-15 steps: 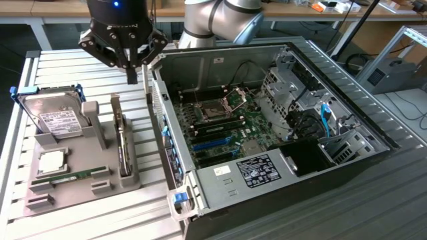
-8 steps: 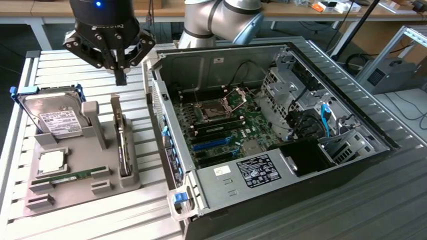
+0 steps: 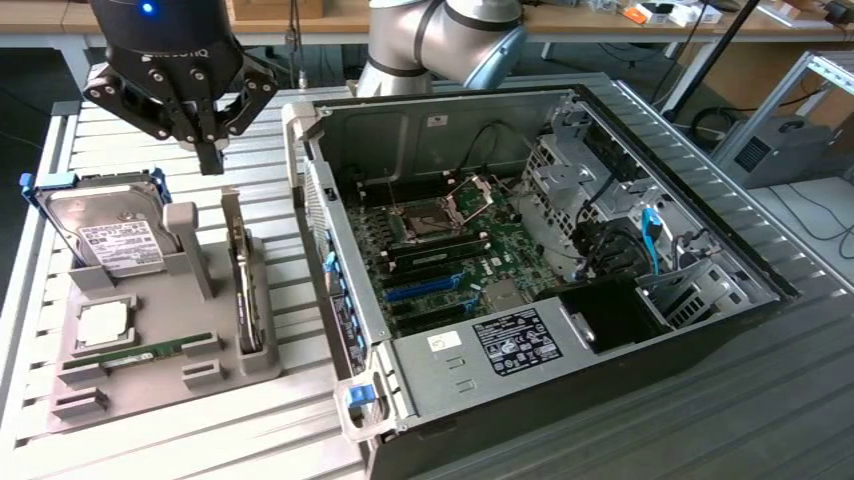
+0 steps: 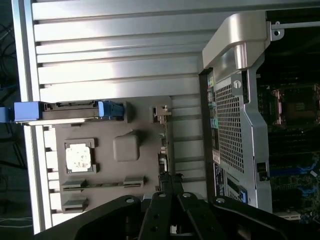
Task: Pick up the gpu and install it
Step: 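Reach for the gpu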
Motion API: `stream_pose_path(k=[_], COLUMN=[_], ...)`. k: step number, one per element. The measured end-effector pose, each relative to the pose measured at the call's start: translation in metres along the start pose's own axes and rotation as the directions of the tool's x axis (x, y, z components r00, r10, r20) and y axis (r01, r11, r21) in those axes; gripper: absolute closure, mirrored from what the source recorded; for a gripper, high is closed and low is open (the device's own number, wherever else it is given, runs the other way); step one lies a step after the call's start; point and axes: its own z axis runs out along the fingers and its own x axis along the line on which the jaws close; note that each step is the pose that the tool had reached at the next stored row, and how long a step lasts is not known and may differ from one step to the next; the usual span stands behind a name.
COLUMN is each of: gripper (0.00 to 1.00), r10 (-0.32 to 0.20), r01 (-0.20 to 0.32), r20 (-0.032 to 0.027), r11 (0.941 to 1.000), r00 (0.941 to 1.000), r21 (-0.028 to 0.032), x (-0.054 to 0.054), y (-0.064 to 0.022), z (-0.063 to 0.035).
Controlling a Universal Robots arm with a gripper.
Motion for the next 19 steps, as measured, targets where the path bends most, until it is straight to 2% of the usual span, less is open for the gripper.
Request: stream_pose_path(k=[6,11,19], gripper=[0.89,0.89,0.89], r10=[0.0,0.0,0.0], r01=[0.0,0.0,0.0], r20=[-0.0001,0.0,0.0], r11=[1.0,1.0,1.0], r00=[1.0,1.0,1.0], r21=[0.0,-0.0001,0.0], x=[0.0,0.002,0.004], y=[-0.002,-0.0139,-0.0255], z=[-0.0001,-0.0006,-0.0012])
